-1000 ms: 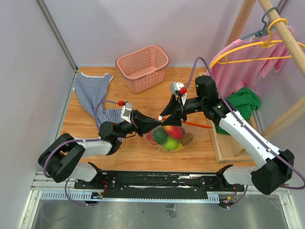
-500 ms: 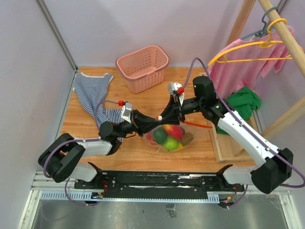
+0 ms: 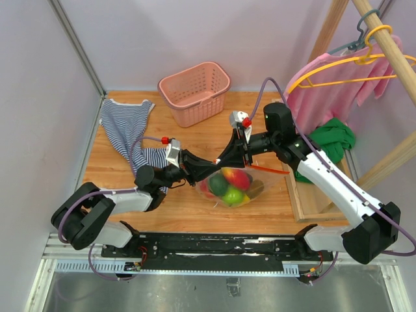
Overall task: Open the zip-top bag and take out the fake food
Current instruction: Unzip the zipper food storage bag at the center of the board.
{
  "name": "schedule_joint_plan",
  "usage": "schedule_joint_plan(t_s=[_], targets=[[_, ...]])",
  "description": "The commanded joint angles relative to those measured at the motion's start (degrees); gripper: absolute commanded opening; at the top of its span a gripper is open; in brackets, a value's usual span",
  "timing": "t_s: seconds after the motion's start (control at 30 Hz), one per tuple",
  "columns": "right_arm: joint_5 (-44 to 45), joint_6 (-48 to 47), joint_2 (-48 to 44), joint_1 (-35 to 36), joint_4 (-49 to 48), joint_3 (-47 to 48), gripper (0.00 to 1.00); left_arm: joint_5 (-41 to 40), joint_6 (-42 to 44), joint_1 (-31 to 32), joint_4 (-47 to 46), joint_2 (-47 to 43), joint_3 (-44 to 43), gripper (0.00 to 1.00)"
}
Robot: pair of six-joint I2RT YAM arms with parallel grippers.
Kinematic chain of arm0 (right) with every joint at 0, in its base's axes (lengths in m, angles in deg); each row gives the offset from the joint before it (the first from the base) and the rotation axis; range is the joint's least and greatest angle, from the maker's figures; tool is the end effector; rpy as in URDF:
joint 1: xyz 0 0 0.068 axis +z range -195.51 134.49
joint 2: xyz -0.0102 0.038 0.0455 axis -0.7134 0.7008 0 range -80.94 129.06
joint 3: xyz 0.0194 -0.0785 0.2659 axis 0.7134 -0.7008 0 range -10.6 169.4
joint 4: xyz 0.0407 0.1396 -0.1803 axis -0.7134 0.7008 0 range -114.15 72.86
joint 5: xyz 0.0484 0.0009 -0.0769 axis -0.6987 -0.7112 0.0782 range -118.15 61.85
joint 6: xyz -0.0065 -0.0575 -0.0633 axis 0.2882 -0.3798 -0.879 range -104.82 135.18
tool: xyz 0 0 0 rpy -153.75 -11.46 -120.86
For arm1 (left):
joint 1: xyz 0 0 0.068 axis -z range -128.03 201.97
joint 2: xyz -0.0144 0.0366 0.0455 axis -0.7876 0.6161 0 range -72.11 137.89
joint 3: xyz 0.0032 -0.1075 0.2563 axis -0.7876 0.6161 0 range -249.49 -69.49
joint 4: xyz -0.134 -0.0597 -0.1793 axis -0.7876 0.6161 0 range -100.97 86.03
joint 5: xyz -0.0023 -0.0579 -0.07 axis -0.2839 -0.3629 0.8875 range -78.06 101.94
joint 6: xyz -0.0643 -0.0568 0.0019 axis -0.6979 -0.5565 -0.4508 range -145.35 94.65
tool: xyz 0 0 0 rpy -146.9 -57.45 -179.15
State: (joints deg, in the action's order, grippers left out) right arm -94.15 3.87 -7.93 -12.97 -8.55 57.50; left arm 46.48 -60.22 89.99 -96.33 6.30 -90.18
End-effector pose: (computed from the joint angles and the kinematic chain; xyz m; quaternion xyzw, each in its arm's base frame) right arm 0.1792 0.1962 0.3759 -0.5453 0.5233 0.5279 0.3874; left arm 0.1714 -0.1884 0.2925 0.2676 0.4872 -0.6090 0.5658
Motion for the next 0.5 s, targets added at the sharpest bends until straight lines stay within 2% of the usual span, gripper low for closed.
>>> schedule_joint_plan(t_s=[0.0, 0.1, 0.17, 0.47], targets=[[-0.6, 0.1, -0.9, 0.9, -0.6, 1.4, 0.18, -0.8, 1.3, 0.4, -0.2, -1.9, -0.2, 0.0], [-0.4, -1.6, -1.3, 0.9, 0.6, 1.1, 0.06, -1.2, 2.2, 0.4, 0.8, -3.0, 0.0, 0.0], [0.0, -2.7, -1.4, 0.7, 1.6, 0.8, 0.02, -1.5, 2.9, 0.3, 1.6, -4.0, 0.3, 0.0], [1.0, -8.0, -2.4, -0.5, 5.4, -0.8, 0.01, -3.6, 6.4, 0.3, 5.4, -8.2, 1.6, 0.0]])
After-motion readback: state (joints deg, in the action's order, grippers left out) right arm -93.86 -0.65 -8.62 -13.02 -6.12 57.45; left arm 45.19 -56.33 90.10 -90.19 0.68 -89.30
